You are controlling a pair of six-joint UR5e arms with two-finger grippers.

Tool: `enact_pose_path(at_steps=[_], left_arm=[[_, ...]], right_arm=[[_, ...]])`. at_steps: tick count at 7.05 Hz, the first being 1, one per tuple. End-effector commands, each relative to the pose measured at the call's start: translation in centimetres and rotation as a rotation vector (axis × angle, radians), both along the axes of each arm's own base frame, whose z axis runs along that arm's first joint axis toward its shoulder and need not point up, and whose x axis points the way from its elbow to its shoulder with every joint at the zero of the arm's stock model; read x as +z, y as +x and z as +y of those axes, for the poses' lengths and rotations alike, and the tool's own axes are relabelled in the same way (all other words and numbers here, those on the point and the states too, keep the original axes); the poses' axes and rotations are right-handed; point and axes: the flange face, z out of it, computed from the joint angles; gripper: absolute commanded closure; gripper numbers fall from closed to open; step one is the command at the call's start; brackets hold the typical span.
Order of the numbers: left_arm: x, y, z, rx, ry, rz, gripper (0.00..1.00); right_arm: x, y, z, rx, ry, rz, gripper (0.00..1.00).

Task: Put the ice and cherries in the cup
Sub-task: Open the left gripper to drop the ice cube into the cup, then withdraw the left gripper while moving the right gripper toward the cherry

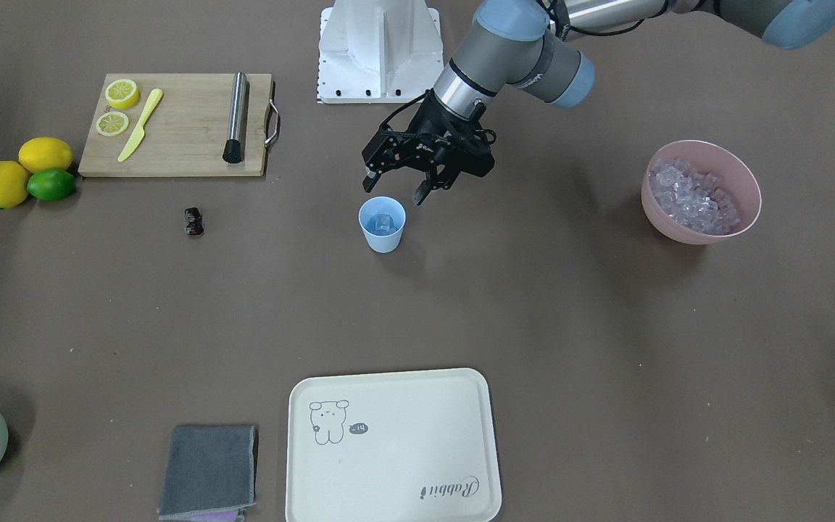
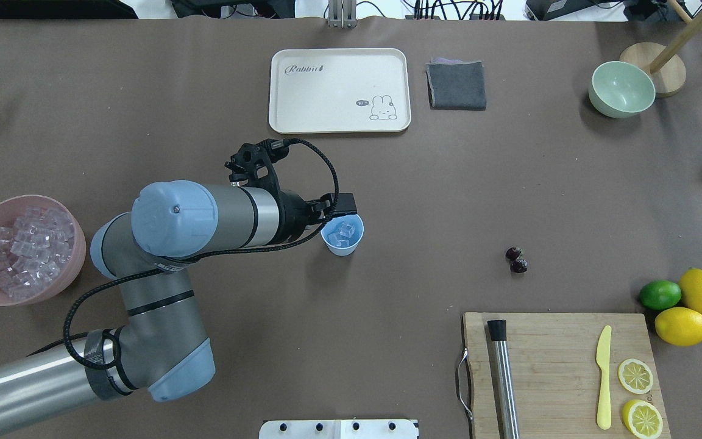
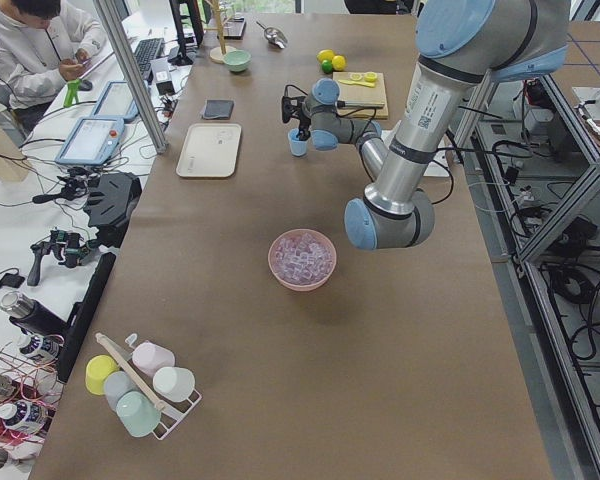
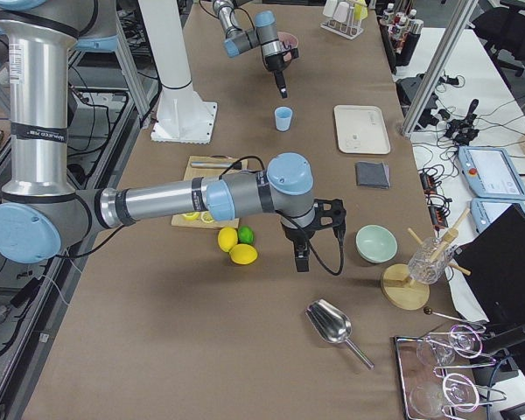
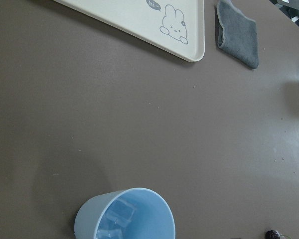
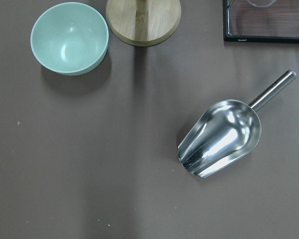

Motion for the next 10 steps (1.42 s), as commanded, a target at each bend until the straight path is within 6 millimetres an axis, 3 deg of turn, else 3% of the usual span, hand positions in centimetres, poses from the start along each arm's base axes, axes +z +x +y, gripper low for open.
enact_pose_path(at_steps=[1, 2, 3, 5, 7, 9, 10], left_arm=[[-1.1, -7.1, 2.0, 0.070, 0.101, -0.167, 0.02], [1.6, -12.6, 1.5, 0.128, 0.116, -0.248, 0.02], [4.3, -19.1, -1.4, 0.187, 0.134, -0.317, 0.01], [13.5, -28.7, -4.4, 0.251, 0.223, -0.508, 0.01], [22.5, -40.8, -6.0, 0.304, 0.306, -0.631, 0.01], [29.8, -51.5, -7.4, 0.314, 0.347, -0.684, 0.01], [34.3, -57.5, -7.3, 0.335, 0.319, -0.714, 0.01]], right_arm=[[-3.2, -2.0, -0.5, 0.053, -0.027, -0.025, 0.00], [-4.9, -3.3, -0.9, 0.074, -0.035, -0.025, 0.00], [-6.5, -5.1, -1.8, 0.098, -0.056, -0.036, 0.00], [-10.1, -9.7, -3.5, 0.140, -0.093, -0.052, 0.00], [-13.1, -16.0, -4.9, 0.178, -0.126, -0.042, 0.00], [-17.0, -23.5, -5.5, 0.209, -0.139, -0.046, 0.00], [-17.6, -26.2, -5.1, 0.201, -0.146, -0.043, 0.00]])
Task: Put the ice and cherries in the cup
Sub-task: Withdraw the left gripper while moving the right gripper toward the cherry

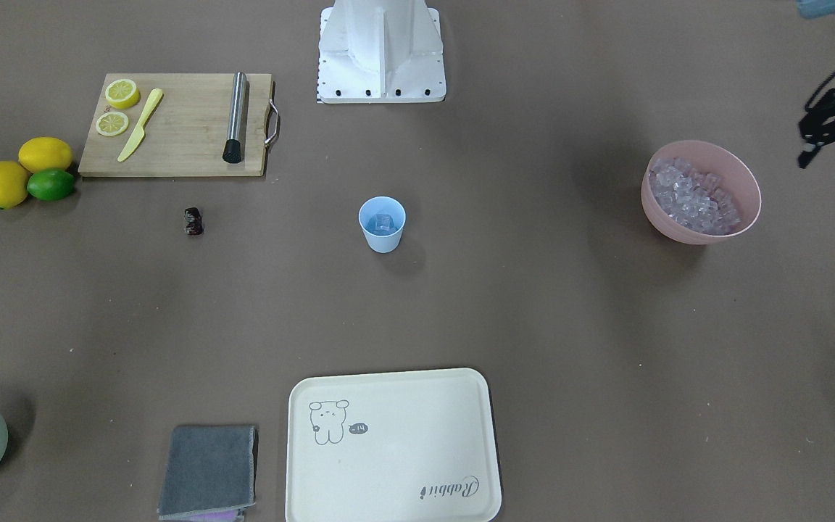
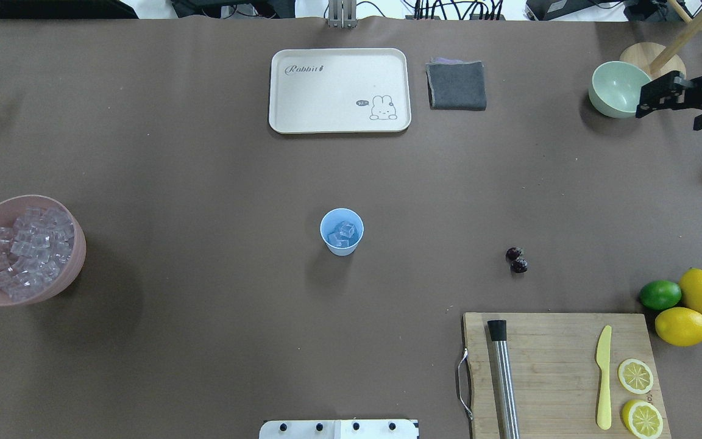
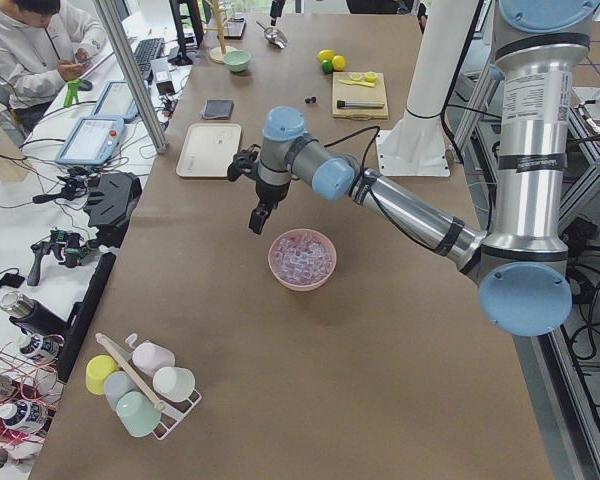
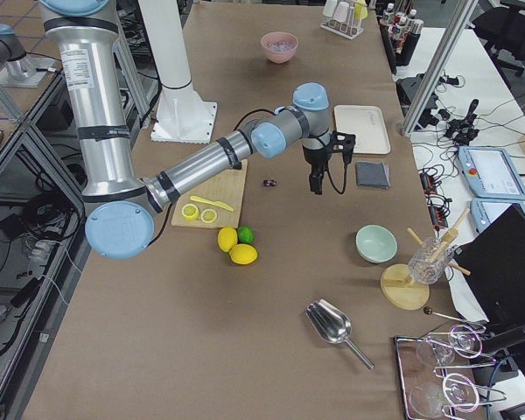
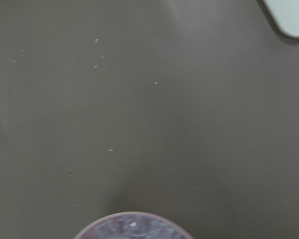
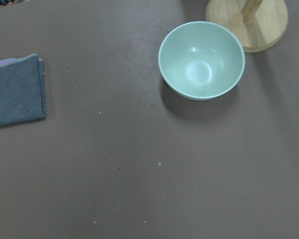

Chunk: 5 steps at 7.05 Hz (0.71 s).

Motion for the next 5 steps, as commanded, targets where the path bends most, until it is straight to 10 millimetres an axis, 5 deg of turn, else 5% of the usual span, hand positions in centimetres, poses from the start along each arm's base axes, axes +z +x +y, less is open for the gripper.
enact_pose_path(at_steps=[1, 2, 4, 5], left_arm=[[9.5, -11.9, 1.7, 0.059, -0.033, -0.066, 0.01], [12.3, -14.7, 3.0, 0.054, -0.099, -0.059, 0.01], [15.4, -15.1, 5.2, 0.037, -0.191, -0.051, 0.01], [15.2, -15.1, 5.3, 0.036, -0.188, -0.052, 0.01]], right_arm=[[-2.0, -6.8, 0.9, -0.011, -0.016, 0.003, 0.00], [-1.5, -9.1, 1.7, -0.036, -0.021, 0.017, 0.00], [0.3, -14.3, 3.5, -0.116, -0.030, 0.062, 0.00], [0.8, -16.9, 4.5, -0.139, -0.011, 0.099, 0.00]])
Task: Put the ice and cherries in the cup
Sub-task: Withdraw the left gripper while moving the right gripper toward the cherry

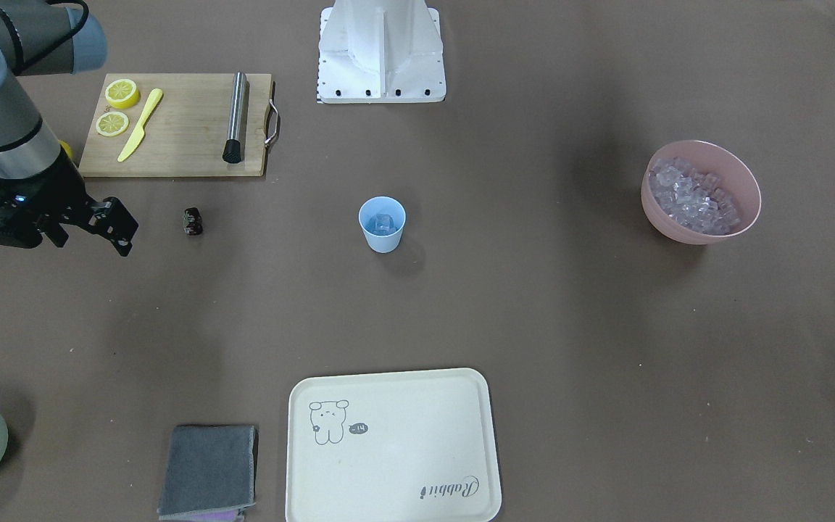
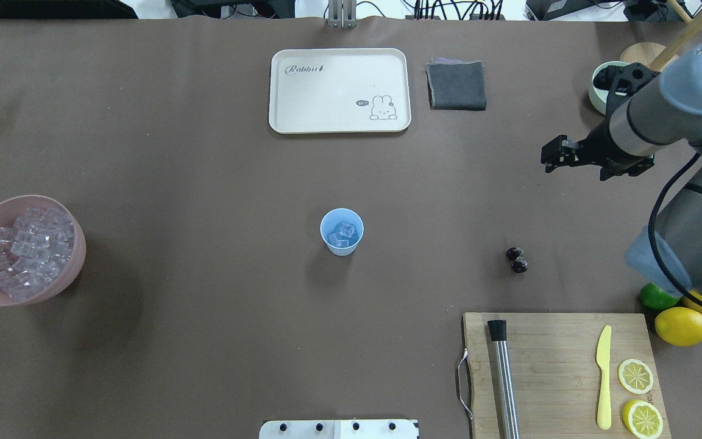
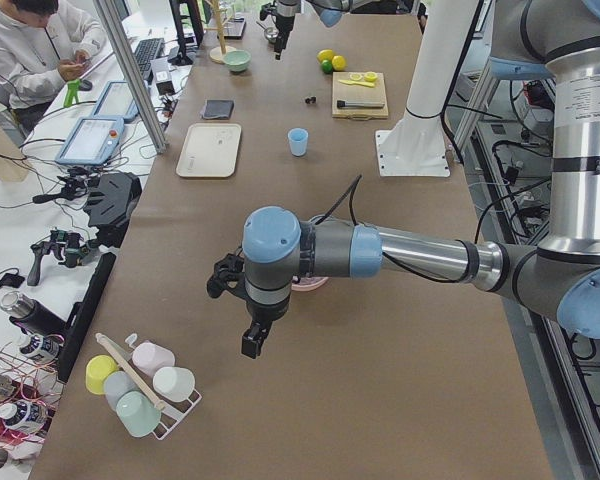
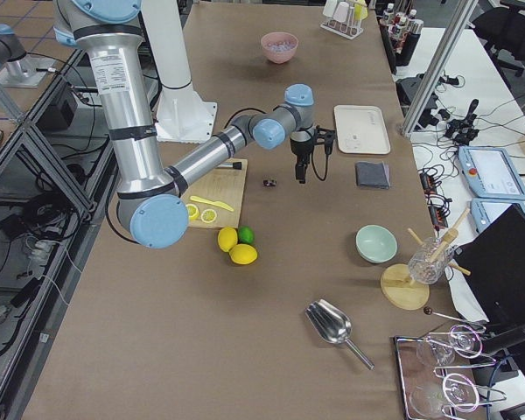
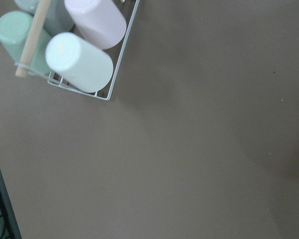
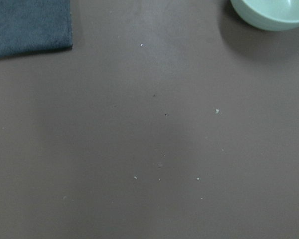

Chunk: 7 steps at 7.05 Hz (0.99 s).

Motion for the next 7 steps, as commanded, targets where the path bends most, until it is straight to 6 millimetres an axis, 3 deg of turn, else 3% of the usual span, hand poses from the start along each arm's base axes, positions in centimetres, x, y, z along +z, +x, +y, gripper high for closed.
enact_pose_path(at_steps=[1, 3, 4, 5, 7], left_arm=[[0.3, -0.2, 0.7, -0.004, -0.013, -0.002, 0.01], [0.4, -0.1, 0.9, -0.004, -0.015, 0.006, 0.01], [0.3, -0.1, 0.9, -0.004, -0.013, 0.006, 0.01], [0.3, -0.1, 0.9, -0.003, -0.012, 0.009, 0.01], [0.3, 0.0, 0.9, -0.002, -0.010, 0.009, 0.01]], right_arm=[[0.1, -4.3, 2.3, -0.056, 0.027, 0.032, 0.00], [-1.5, -8.9, 6.7, -0.019, -0.001, 0.019, 0.03], [-1.1, -10.9, 8.4, -0.017, 0.016, 0.048, 0.10], [-0.4, -11.1, 9.1, -0.028, 0.008, 0.069, 0.23], [1.2, -11.5, 9.8, -0.046, -0.002, 0.140, 0.38]])
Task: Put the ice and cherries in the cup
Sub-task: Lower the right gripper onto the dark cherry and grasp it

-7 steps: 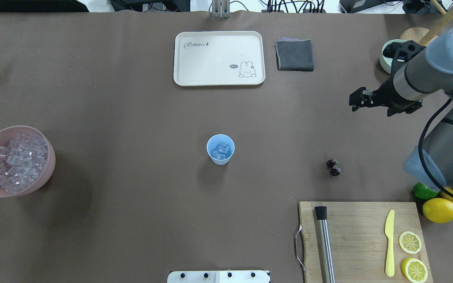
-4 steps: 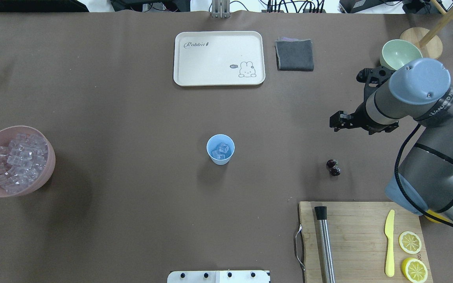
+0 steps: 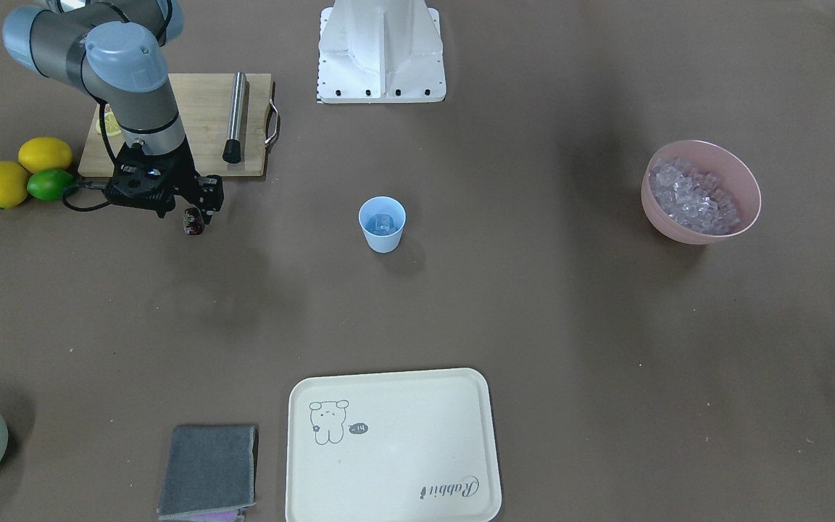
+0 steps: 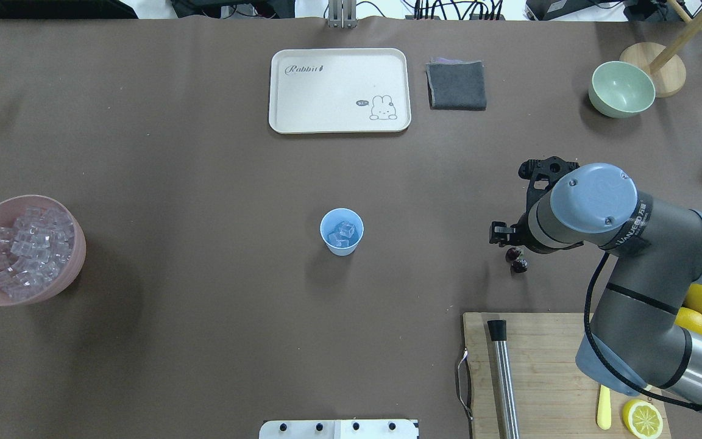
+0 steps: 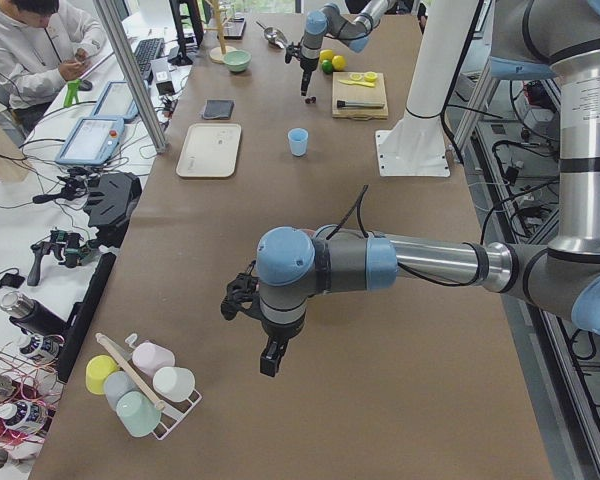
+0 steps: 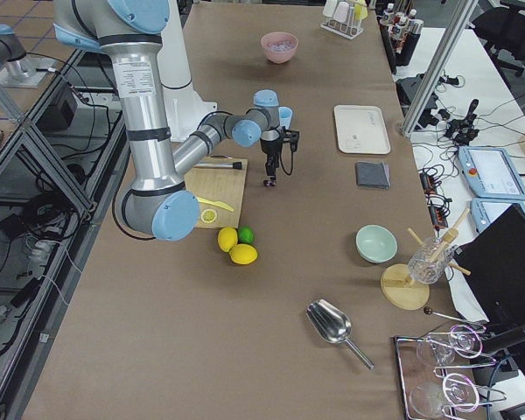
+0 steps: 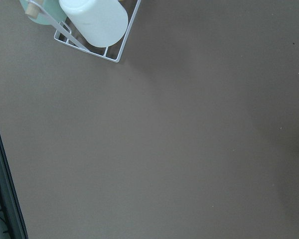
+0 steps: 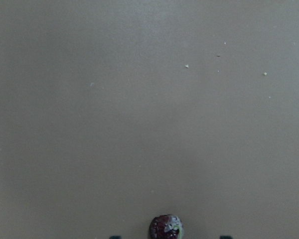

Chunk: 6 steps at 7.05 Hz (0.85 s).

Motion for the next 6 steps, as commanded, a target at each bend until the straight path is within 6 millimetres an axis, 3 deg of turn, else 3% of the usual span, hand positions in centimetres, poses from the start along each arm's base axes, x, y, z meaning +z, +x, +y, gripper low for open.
enact_pose_path(at_steps=[1, 4, 6], left_arm=[[0.0, 0.1, 0.0, 0.001, 0.002, 0.000, 0.01], [0.1, 0.1, 0.0, 0.003, 0.000, 0.000, 0.01], [0.5, 0.2, 0.5, 0.006, -0.005, 0.002, 0.01]], right_arm=[[1.1, -0.8, 1.0, -0.017, -0.004, 0.081, 0.39], [0.5, -1.6, 1.5, -0.029, 0.005, 0.076, 0.54], [1.0, -1.8, 1.6, -0.033, 0.000, 0.086, 0.57]])
